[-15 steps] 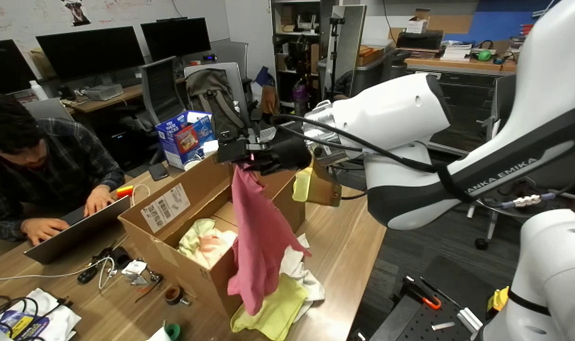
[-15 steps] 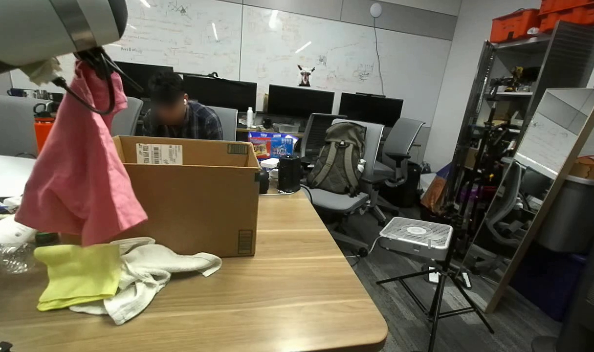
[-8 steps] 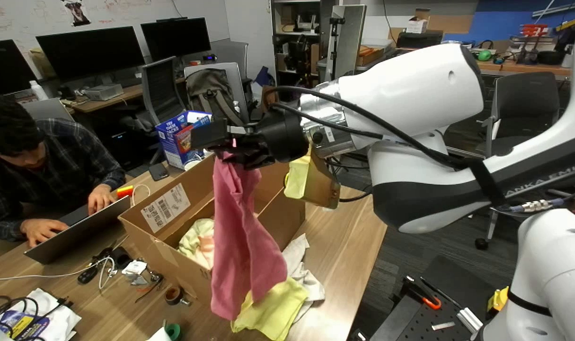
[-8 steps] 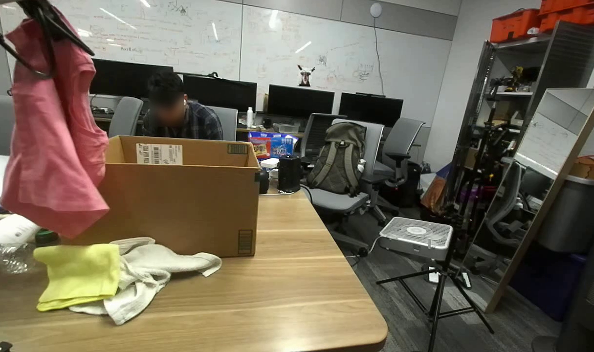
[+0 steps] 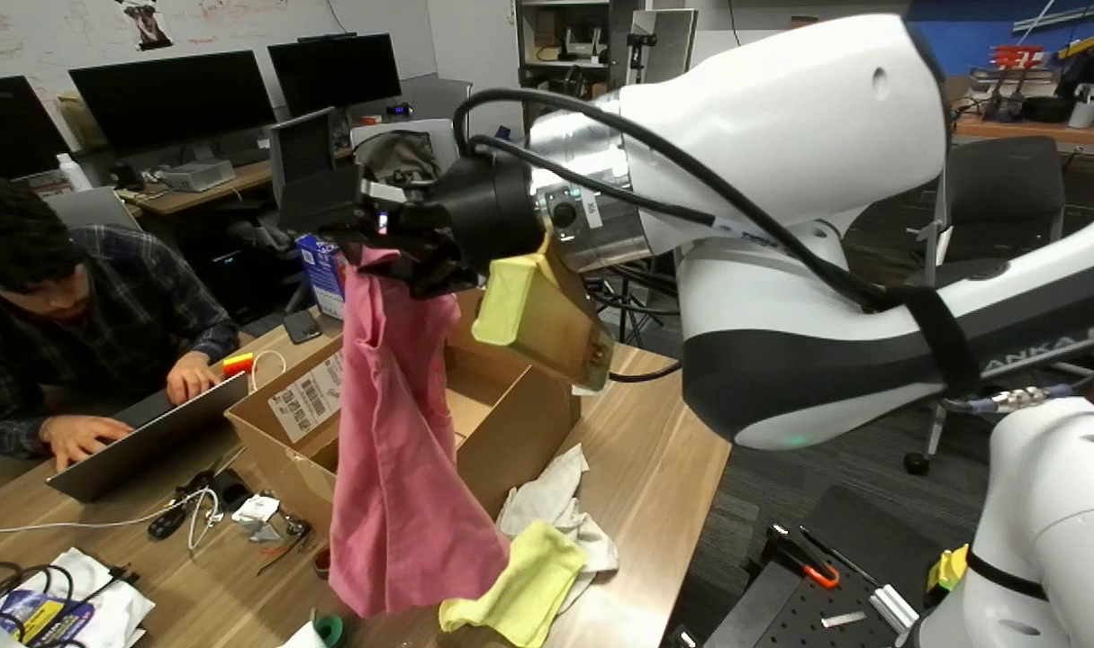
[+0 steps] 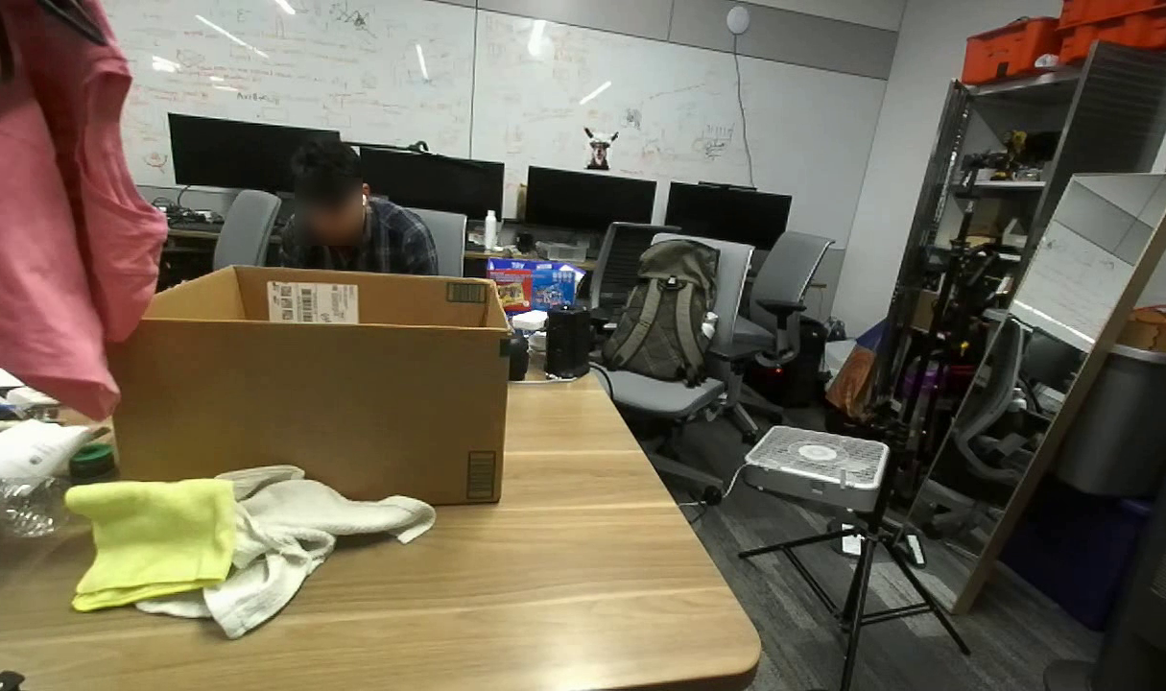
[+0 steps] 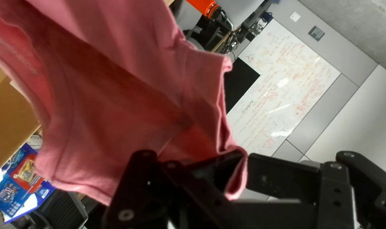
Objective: Pick the clothes on the table and put them in the box
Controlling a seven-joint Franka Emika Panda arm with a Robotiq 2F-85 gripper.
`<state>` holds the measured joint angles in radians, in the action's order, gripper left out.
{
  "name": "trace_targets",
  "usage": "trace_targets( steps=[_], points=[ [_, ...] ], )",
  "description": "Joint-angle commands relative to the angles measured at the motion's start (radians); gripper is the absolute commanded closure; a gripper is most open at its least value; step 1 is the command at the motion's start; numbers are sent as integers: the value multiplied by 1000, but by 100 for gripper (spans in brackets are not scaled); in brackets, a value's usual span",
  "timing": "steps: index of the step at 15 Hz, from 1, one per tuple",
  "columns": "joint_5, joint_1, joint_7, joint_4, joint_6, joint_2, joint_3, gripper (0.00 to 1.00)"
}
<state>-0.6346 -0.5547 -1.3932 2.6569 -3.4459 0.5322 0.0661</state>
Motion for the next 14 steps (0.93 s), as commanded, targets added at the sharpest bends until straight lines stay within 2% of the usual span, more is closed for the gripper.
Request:
trace_targets(
  steps=[1, 6, 7, 10, 14],
  points=[
    [227, 33, 90, -78, 36, -22, -109, 100],
    [566, 97, 253, -197, 71, -72, -275, 100],
    [514, 144, 188, -223, 72, -84, -308, 100],
    [538, 255, 195, -297, 75, -124, -409, 100],
    [574, 469, 187, -392, 90, -167, -578, 100]
  ],
)
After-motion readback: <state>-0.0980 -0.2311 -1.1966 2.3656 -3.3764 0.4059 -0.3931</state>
